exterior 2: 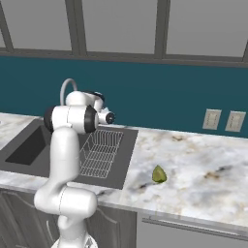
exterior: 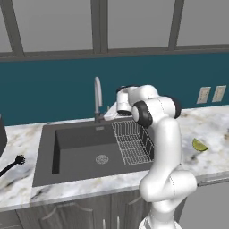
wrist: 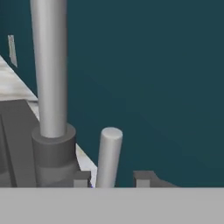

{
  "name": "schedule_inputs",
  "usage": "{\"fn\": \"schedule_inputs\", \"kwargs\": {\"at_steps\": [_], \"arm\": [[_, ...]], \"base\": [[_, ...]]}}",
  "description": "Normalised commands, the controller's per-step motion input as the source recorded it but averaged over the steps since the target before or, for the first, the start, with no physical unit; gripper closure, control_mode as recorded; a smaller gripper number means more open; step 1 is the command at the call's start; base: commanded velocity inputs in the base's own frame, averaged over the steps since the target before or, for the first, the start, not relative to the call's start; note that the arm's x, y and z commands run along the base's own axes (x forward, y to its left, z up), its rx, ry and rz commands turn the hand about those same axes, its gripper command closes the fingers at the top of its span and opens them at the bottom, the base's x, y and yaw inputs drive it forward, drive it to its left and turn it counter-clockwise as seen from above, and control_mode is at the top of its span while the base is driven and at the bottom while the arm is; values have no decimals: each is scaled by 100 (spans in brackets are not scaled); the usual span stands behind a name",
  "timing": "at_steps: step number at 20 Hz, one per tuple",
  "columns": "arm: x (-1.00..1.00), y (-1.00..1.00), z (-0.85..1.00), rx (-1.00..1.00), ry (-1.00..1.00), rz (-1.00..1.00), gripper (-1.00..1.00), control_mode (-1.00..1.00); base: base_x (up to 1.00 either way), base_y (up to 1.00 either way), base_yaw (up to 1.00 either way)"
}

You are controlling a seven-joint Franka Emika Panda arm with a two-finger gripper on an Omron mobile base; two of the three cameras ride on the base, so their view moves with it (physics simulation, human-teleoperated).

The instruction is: Turn on the sink faucet. Then move the lemon wedge from the counter to the sink. Turn off the sink. Move the vegetable from the sink to the pot next to the stove. Finally move the pot to the rear center burner.

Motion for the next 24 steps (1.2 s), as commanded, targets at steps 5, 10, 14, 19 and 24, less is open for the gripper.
{"fn": "schedule_inputs", "kwargs": {"at_steps": [5,10,14,19,24], "arm": [[3,-2,0,0,1,0,100,-100],[15,-5,0,1,0,-1,100,-100],[16,-27,-1,4,0,-9,100,-100],[8,-37,-6,4,0,-14,100,-100],[5,-44,-18,5,2,-12,100,-100]], "base": [[0,0,0],[0,0,0],[0,0,0],[0,0,0],[0,0,0]]}}
